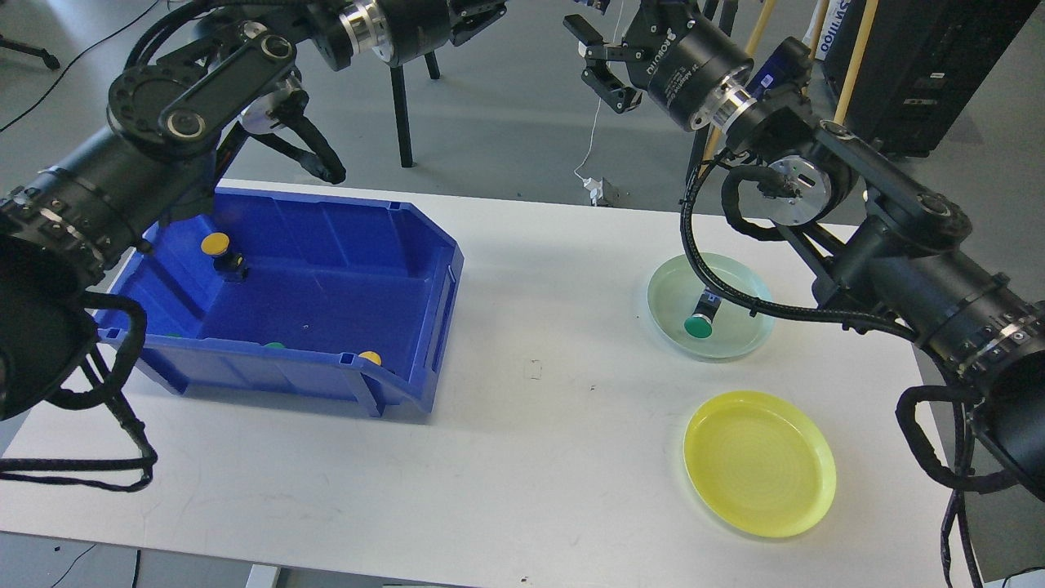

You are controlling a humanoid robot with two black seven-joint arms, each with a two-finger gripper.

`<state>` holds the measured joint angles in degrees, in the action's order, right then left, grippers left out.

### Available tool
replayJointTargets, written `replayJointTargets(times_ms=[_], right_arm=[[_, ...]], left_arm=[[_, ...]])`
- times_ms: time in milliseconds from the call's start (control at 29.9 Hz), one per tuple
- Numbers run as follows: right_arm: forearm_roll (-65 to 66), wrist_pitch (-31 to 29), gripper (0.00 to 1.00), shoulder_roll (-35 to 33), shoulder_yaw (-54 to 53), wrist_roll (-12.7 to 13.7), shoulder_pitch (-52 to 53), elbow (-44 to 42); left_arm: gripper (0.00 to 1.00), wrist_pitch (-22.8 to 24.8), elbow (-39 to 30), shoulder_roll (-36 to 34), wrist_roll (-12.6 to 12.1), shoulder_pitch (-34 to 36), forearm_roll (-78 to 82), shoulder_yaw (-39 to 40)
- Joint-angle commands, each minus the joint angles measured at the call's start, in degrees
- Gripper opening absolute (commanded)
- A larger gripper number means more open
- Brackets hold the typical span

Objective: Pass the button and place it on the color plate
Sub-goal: 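Pass the yellow button from the left gripper to the right gripper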

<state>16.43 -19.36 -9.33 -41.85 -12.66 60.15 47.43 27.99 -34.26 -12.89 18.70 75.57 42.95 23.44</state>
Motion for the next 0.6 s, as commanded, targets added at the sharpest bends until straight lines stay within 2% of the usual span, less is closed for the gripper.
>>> replayJointTargets(times_ms=[0, 134, 268, 568], right_arm=[[-0.2, -0.2, 0.87, 0.3, 0.0, 0.0, 0.2, 0.0], [-0.3, -0.8, 0.81, 0.4, 0.0, 0.0, 0.1, 0.0], [-0.2, -1.0, 0.70, 0.5, 0.1, 0.3, 0.1, -0.1], [0.0, -1.3, 0.21, 0.4, 0.7, 0.5, 0.1, -0.2]], left_arm=[[0.09, 0.0, 1.7, 0.1, 0.0, 0.0, -0.1, 0.3], [0.09, 0.0, 1.9, 0.1, 0.0, 0.2, -0.8, 0.3], [0.09, 0.0, 1.9, -0.1, 0.1, 0.3, -1.2, 0.3], [0.09, 0.0, 1.9, -0.1, 0.1, 0.3, -1.2, 0.3]])
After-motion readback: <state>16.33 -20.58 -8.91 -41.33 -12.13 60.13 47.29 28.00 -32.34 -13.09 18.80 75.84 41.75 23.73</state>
